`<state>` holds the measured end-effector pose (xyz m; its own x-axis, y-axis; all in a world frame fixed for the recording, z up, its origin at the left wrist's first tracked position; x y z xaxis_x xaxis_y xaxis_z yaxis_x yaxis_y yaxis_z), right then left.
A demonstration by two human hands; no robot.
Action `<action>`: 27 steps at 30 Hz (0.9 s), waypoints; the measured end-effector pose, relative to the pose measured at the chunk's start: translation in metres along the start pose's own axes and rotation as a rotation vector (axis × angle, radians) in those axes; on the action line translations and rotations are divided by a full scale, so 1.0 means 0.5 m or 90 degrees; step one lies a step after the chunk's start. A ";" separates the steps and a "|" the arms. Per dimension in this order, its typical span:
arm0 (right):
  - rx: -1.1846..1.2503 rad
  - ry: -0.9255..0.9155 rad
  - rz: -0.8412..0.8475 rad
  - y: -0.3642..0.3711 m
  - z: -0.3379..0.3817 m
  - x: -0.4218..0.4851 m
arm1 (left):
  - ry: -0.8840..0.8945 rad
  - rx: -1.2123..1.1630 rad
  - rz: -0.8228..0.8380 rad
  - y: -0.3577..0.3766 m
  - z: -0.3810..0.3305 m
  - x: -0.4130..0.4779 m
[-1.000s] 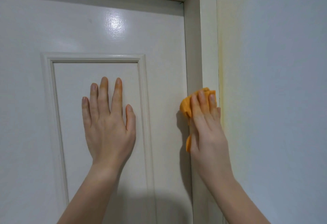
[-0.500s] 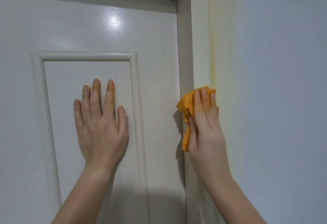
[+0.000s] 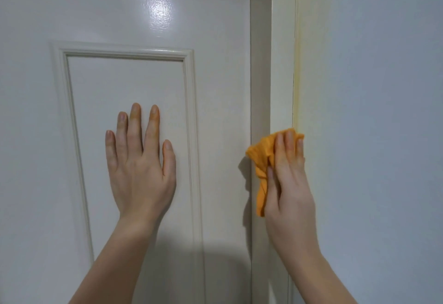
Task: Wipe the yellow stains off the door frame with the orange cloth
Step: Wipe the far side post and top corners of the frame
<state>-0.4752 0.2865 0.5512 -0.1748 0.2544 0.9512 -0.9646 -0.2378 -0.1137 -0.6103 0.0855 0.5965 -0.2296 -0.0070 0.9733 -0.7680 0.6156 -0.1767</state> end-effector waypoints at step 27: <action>-0.026 0.086 -0.032 0.023 -0.003 -0.111 | 0.014 -0.009 0.031 -0.007 0.026 -0.026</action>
<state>-0.4772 0.2711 0.4966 -0.1489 0.3897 0.9088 -0.9794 -0.1847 -0.0813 -0.6127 0.0731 0.5826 -0.2528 0.0399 0.9667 -0.7477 0.6261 -0.2214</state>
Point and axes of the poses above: each hand's wrist, its own x-axis towards the middle knuckle, its own y-axis out of the palm, z = x × y, the point moved 3 cm from there along x, towards the middle knuckle, and after that the axes turned 2 degrees about y, right-handed, at the moved point
